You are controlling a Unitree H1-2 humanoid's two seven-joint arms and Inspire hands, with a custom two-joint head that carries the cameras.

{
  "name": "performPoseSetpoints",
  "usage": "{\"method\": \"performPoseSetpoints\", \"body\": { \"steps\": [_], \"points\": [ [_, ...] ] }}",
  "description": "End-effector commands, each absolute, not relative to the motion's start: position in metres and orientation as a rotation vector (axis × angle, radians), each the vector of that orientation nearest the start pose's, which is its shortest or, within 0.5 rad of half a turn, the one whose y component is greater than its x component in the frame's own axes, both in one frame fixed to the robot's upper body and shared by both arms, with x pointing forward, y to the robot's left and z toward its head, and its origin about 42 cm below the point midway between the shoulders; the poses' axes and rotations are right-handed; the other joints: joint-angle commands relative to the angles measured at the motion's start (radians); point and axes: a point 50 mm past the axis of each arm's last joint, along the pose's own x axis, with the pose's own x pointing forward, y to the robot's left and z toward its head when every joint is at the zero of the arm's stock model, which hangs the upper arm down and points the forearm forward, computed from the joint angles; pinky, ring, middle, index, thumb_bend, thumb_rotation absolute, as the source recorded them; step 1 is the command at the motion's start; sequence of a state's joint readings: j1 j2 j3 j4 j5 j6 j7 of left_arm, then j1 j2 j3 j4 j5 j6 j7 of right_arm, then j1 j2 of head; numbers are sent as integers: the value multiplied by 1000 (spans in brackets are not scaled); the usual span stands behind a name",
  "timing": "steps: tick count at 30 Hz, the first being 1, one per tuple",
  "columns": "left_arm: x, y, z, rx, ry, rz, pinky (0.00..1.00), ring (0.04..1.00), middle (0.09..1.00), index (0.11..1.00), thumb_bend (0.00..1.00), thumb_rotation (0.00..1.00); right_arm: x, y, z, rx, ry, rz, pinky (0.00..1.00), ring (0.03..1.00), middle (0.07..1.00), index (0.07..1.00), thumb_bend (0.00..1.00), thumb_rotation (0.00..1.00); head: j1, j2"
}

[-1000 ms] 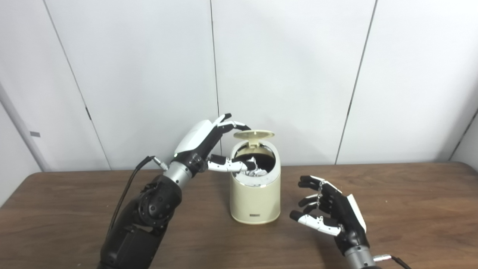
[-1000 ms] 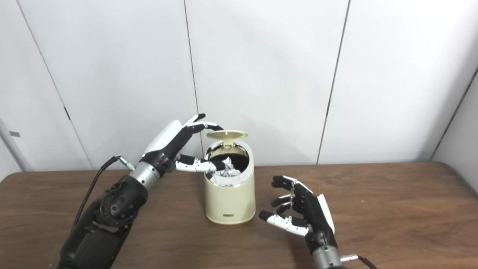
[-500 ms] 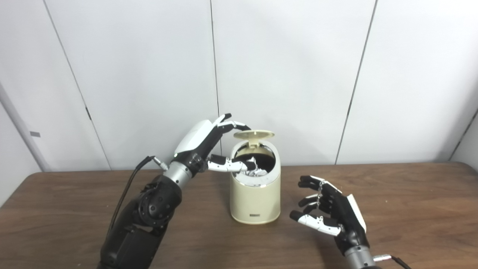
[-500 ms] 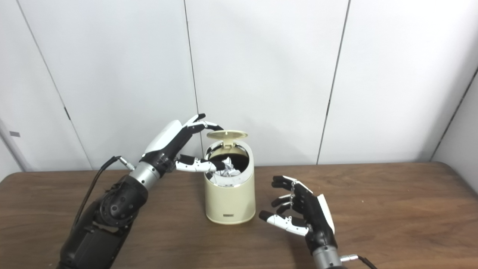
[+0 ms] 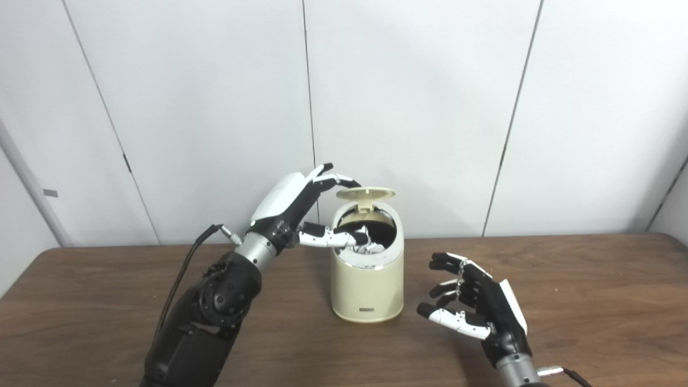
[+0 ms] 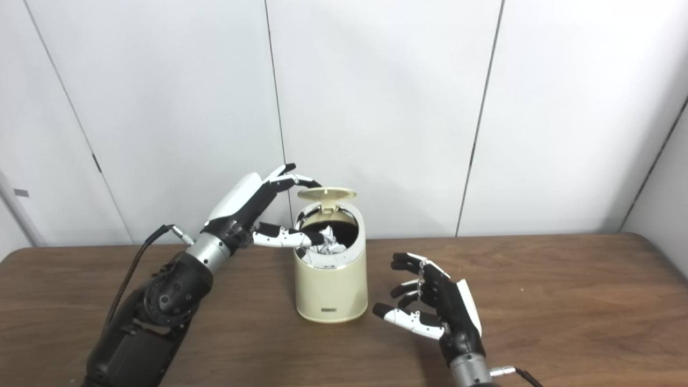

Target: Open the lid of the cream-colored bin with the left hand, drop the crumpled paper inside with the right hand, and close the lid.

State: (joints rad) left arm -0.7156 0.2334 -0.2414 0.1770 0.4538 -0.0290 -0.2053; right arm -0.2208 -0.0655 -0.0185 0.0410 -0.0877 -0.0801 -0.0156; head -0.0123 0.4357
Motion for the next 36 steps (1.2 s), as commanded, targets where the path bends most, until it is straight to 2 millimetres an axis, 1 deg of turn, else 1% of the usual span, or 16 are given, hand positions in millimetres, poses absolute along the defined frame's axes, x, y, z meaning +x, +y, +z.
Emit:
{"method": "performPoseSetpoints", "body": {
  "steps": [1,32,33,36],
  "points": [
    [458,155,325,841,-619,-368,944,1000,838,791,854,389,357,-216,178,-134,-332,13,399,516,725,716,748,226,0,1],
    [458,155,325,841,-619,-368,944,1000,838,791,854,389,357,-216,178,-134,-332,13,399,516,725,716,748,226,0,1],
    [458,155,324,837,-617,-369,944,1000,838,791,854,389,356,-215,178,-137,-333,12,399,516,725,716,748,226,-2,6],
    [458,156,324,831,-614,-371,962,1000,840,791,853,382,356,-215,179,-142,-335,10,401,519,724,714,748,234,-2,6]
  ]
}}
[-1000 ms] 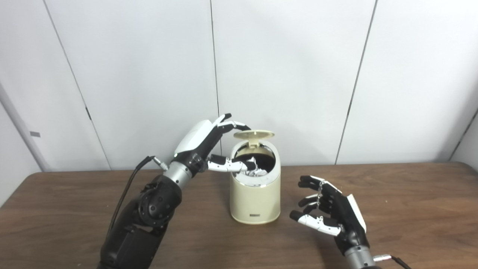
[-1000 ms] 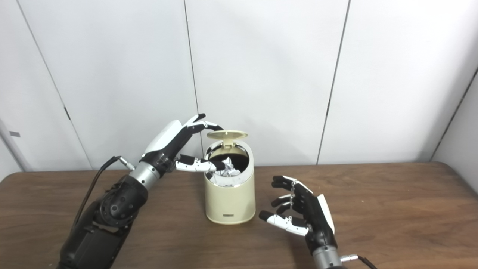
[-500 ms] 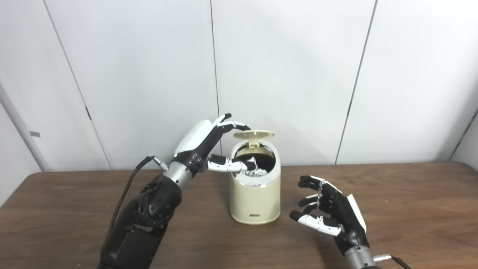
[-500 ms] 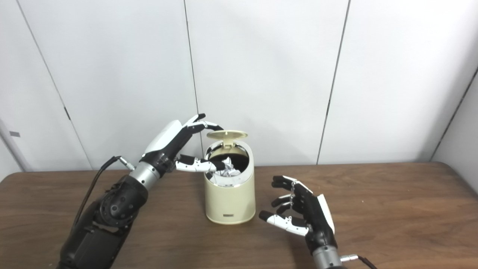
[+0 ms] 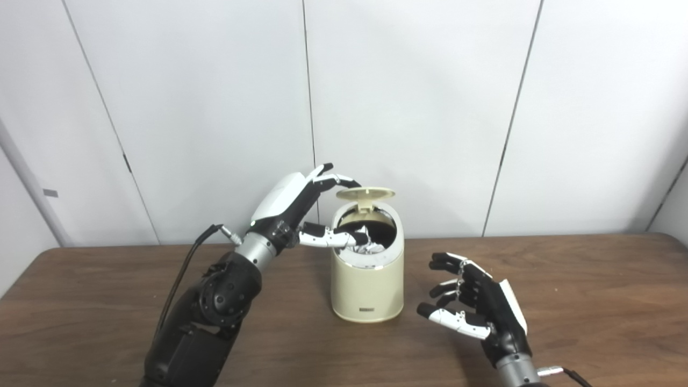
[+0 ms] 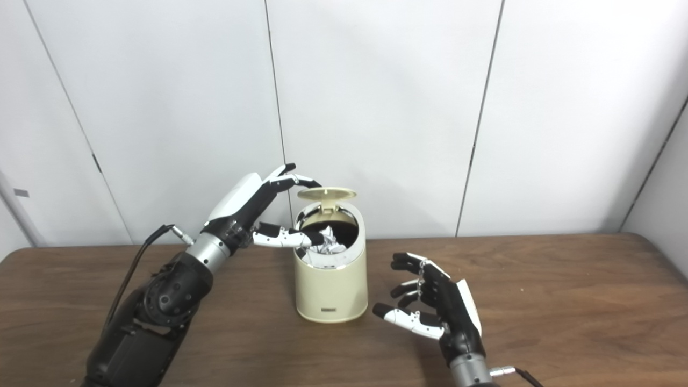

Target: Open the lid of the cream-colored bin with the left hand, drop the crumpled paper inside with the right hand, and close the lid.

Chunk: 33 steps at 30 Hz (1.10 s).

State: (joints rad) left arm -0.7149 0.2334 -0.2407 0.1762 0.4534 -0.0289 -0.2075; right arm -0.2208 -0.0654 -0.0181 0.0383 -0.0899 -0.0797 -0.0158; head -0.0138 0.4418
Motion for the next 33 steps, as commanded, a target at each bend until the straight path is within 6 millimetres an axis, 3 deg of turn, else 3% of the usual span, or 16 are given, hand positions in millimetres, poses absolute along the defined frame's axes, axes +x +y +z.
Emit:
{"method": "performPoseSetpoints", "body": {
  "steps": [1,33],
  "points": [
    [458,156,324,831,-614,-371,963,1000,840,791,853,381,356,-215,179,-143,-335,10,401,519,724,714,748,234,0,0],
    [458,155,322,831,-618,-379,971,1000,842,791,847,398,356,-214,179,-138,-323,15,414,529,732,720,750,231,0,5]
  ]
}}
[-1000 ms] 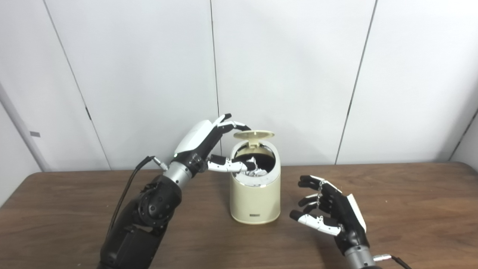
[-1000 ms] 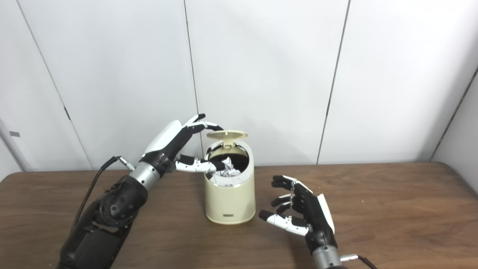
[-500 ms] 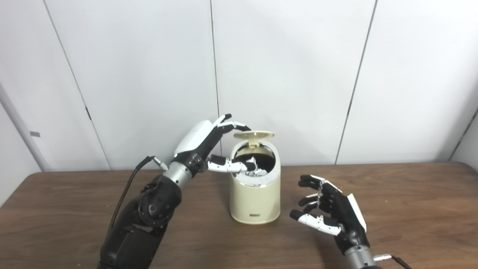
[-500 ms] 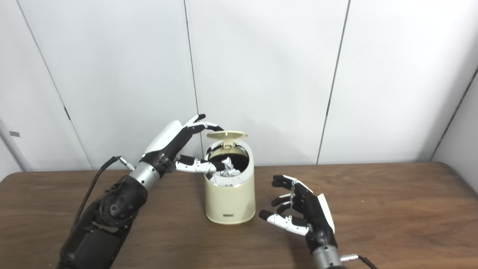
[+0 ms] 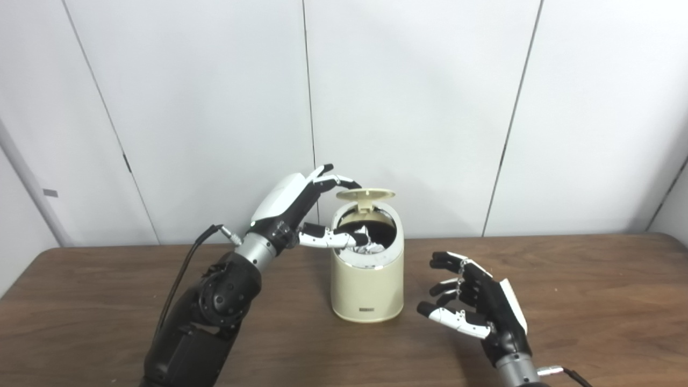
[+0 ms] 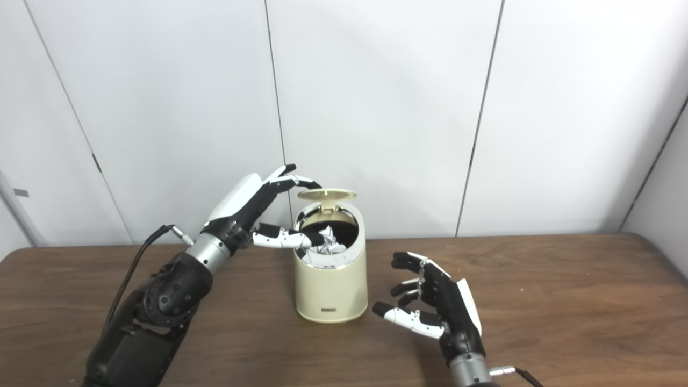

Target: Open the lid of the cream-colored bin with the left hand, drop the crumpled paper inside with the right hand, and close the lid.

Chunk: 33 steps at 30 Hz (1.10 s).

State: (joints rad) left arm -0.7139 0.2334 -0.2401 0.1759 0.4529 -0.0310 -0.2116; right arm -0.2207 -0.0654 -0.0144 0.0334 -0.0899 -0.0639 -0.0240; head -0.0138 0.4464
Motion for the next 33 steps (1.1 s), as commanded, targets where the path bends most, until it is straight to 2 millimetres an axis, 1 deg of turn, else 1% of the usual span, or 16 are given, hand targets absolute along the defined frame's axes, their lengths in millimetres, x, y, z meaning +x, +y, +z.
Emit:
{"method": "performPoseSetpoints", "body": {
  "steps": [1,2,3,4,5,6,7,8,9,12,14,17,19,22,28,33],
  "points": [
    [458,155,323,832,-622,-380,968,1000,841,791,850,402,355,-213,180,-133,-322,16,415,529,731,719,754,235,-3,3],
    [459,154,324,812,-641,-356,959,1000,842,790,846,407,355,-212,180,-127,-322,19,411,526,730,720,754,228,-2,5],
    [459,153,324,787,-677,-341,919,984,859,821,859,286,355,-212,181,-127,-325,22,414,527,735,719,749,210,-2,7],
    [458,152,324,747,-709,-330,823,897,812,782,818,208,355,-211,182,-125,-328,24,411,523,732,719,747,195,-12,-1],
    [457,152,322,725,-740,-325,758,827,749,702,790,153,354,-210,182,-128,-332,22,412,519,730,720,745,180,-9,-23],
    [456,152,322,716,-756,-324,729,830,809,731,778,158,354,-209,182,-107,-341,29,492,588,723,698,749,141,1,-28],
    [456,152,322,715,-769,-323,740,857,848,718,771,148,353,-209,182,-83,-345,33,542,585,740,714,751,88,1,-30],
    [456,153,322,717,-777,-321,745,867,870,736,768,139,354,-208,182,-66,-349,35,569,584,743,734,755,46,1,-30],
    [457,153,322,716,-782,-319,747,867,871,761,769,136,354,-208,182,-57,-351,37,573,582,741,744,761,33,0,-29],
    [457,154,321,711,-782,-316,742,855,854,832,774,139,354,-208,182,-58,-354,36,561,580,736,752,765,36,-1,-26],
    [458,154,321,705,-777,-317,743,853,851,863,775,139,354,-208,182,-53,-352,37,583,577,736,752,766,36,-2,-26],
    [458,155,321,697,-776,-322,739,851,846,865,777,147,354,-207,183,-50,-348,41,607,579,739,753,756,22,-1,-26],
    [459,155,320,678,-778,-327,738,847,840,871,779,129,354,-207,183,-47,-347,41,612,582,738,751,755,18,-1,-25],
    [459,155,320,659,-780,-330,748,837,812,886,786,98,355,-207,184,-51,-350,40,584,580,735,746,762,25,-2,-23],
    [460,155,319,667,-783,-330,749,830,797,883,791,114,354,-206,184,-54,-350,39,575,574,739,743,753,18,-1,-22],
    [460,155,319,662,-778,-334,764,829,790,875,794,101,354,-206,184,-49,-342,39,597,575,748,744,750,17,-1,-21]
  ]
}}
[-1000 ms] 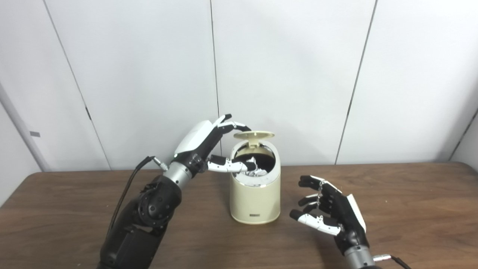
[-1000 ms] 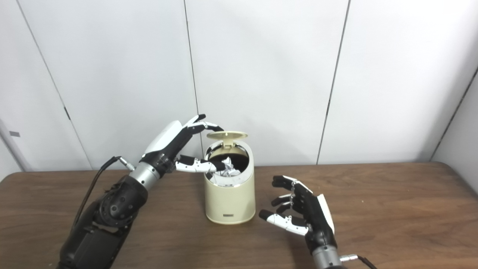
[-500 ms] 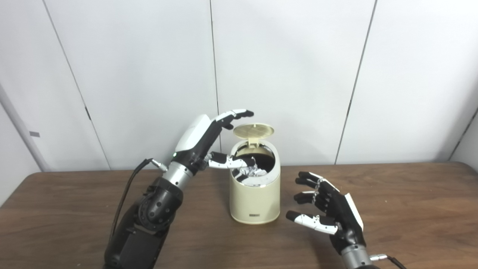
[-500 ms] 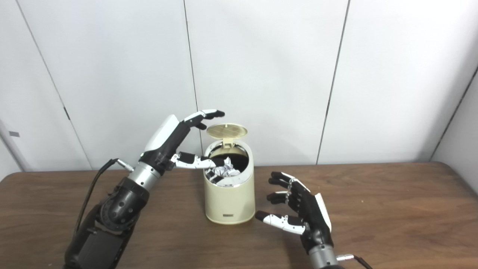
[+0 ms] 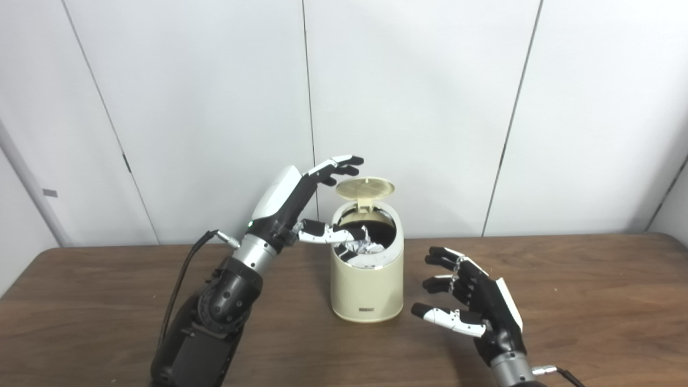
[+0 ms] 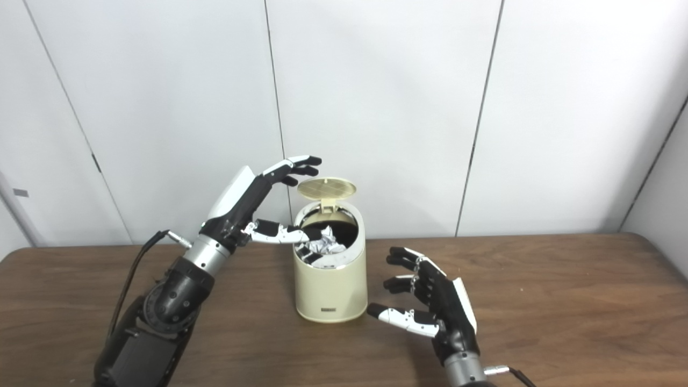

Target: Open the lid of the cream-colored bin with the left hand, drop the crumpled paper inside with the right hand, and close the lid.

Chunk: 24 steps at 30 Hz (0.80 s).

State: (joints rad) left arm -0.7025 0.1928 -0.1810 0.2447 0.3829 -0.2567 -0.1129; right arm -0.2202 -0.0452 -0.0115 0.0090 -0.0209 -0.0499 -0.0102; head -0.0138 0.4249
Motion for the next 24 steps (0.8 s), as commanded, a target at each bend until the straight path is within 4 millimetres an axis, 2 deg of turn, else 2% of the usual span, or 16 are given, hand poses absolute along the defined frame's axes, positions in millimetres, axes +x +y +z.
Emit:
{"method": "performPoseSetpoints", "body": {
  "steps": [1,5,9,15,20,24],
  "points": [
    [460,155,319,662,-777,-335,764,829,789,874,796,100,354,-206,184,-49,-343,39,594,576,748,744,750,16,-2,1],
    [461,156,319,669,-772,-338,762,833,798,876,796,99,355,-206,184,-61,-349,40,575,574,742,742,751,30,-3,1],
    [462,156,319,689,-769,-336,755,846,823,887,785,132,354,-206,184,-63,-348,38,605,565,738,737,753,44,-4,1],
    [463,156,321,742,-738,-323,784,895,871,881,781,184,354,-205,184,-55,-343,39,594,573,738,735,751,48,-7,4],
    [463,155,322,775,-728,-324,815,924,892,859,789,232,354,-204,184,-53,-339,35,624,571,738,730,749,43,-8,1],
    [463,154,322,786,-730,-323,834,944,921,841,791,231,354,-204,185,-55,-343,34,578,574,736,729,750,53,-10,0]
  ]
}}
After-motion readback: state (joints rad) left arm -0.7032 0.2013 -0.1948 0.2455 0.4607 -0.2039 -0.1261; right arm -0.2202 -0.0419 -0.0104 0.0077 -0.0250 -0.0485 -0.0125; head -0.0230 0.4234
